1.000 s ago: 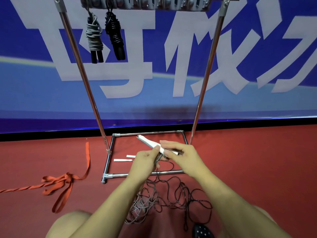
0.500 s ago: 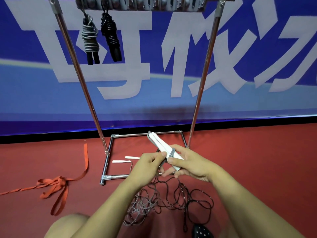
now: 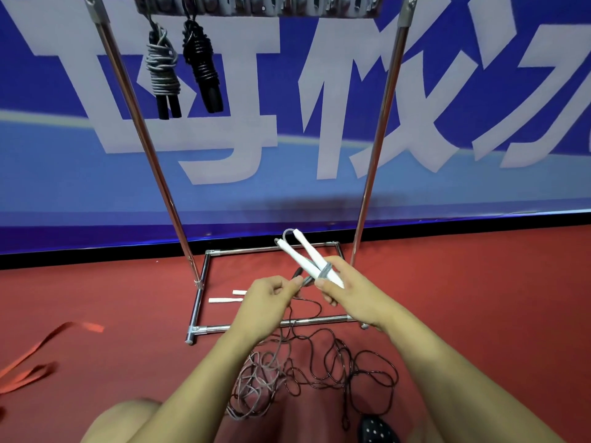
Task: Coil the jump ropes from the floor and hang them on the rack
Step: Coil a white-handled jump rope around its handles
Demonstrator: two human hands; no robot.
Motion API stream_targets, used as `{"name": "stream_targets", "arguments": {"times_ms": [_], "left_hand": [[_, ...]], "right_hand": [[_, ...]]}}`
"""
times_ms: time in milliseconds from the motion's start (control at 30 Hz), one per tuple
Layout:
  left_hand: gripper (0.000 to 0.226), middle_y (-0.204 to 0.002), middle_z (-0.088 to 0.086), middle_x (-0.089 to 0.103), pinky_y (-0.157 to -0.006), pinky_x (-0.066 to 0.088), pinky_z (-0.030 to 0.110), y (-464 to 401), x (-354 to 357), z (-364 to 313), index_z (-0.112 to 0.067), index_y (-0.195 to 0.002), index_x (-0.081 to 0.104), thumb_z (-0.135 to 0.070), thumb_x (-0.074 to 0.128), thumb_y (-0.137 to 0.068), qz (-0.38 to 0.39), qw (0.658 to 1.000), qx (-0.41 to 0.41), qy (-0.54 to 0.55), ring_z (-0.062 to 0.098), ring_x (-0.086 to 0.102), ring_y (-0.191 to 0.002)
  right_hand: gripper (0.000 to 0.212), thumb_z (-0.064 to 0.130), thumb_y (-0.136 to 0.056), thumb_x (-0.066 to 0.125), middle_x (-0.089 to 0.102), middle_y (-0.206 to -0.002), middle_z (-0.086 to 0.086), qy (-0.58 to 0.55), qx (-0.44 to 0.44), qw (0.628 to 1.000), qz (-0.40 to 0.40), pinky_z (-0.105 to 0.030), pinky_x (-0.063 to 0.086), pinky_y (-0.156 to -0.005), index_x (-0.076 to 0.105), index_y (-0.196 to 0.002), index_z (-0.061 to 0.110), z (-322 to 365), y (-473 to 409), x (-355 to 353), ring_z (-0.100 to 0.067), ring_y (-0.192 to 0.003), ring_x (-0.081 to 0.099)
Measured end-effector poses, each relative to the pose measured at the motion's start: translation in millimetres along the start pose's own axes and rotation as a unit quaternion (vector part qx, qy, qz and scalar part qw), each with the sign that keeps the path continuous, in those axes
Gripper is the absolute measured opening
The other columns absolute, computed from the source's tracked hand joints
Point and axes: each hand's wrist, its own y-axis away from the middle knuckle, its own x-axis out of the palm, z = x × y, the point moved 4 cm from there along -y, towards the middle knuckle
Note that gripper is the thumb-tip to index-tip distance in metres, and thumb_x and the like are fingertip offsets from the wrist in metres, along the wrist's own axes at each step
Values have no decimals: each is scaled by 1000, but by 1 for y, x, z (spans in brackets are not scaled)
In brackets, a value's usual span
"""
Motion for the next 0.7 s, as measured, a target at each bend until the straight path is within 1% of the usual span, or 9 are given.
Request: {"name": "stream_targets", "arguments": {"times_ms": [100,200,233,300,400,500,567,633,700], "left_hand": [[35,-53,-7,53,-52,33,27,3,5,-1,-13,-75,61,-36,60,-102,11,999,-12,39,13,39,-48],[30,-67,0,71,-58,44,30,5,9,-3,-5,-86,61,-29,57,-104,33,998,-7,55,14,55,-53],[29,-70,1,72,-58,44,30,5,10,-2,-6,-87,61,-28,57,-104,38,998,-5,55,16,55,-54],[28,-65,-1,67,-53,37,29,6,10,-1,-10,-84,61,-30,58,-103,42,999,-1,34,18,45,-53],[29,-58,-4,54,-55,31,30,7,8,-2,-15,-78,59,-30,59,-102,34,999,2,22,18,36,-54],[37,-55,-7,60,-53,30,28,10,8,-8,-14,-76,63,-36,54,-105,28,999,4,17,18,35,-52],[45,-57,-7,66,-50,29,27,11,8,-10,-10,-78,68,-39,48,-106,26,1000,0,11,18,34,-50],[51,-65,5,72,-53,28,31,11,7,-7,-10,-80,73,-42,44,-107,19,1000,-5,17,20,36,-55],[57,-71,21,71,-56,29,33,11,6,-5,-14,-76,76,-47,40,-107,15,1000,-7,26,21,37,-56]], "right_hand": [[27,32,-105,54,60,-77,4,9,2,1000,-9,-28,49,-71,46,-131,30,1,-1,1,-9,-69,57],[26,34,-106,52,63,-77,5,48,4,999,-1,-28,51,-70,41,-129,32,0,-2,4,-9,-69,59],[26,35,-106,51,63,-76,5,63,5,998,5,-30,52,-70,39,-129,33,-1,-2,6,-8,-68,60],[28,35,-106,50,63,-78,6,78,3,997,17,-36,53,-70,35,-130,35,-2,-1,10,-9,-67,58],[30,40,-106,49,63,-92,-1,109,7,994,18,-41,49,-69,33,-131,38,-2,-1,11,-15,-69,52],[30,53,-105,41,63,-104,-14,126,27,991,28,-45,49,-73,31,-131,45,-5,-1,13,-23,-76,50],[31,63,-103,29,58,-96,-8,101,33,993,46,-42,43,-74,30,-132,54,-5,0,18,-22,-77,47],[35,64,-104,20,53,-94,2,66,34,996,49,-37,42,-78,33,-135,57,-6,-1,20,-17,-80,46],[34,59,-107,21,51,-92,4,52,28,997,47,-37,42,-80,39,-135,56,-7,-3,21,-15,-80,45]]}}
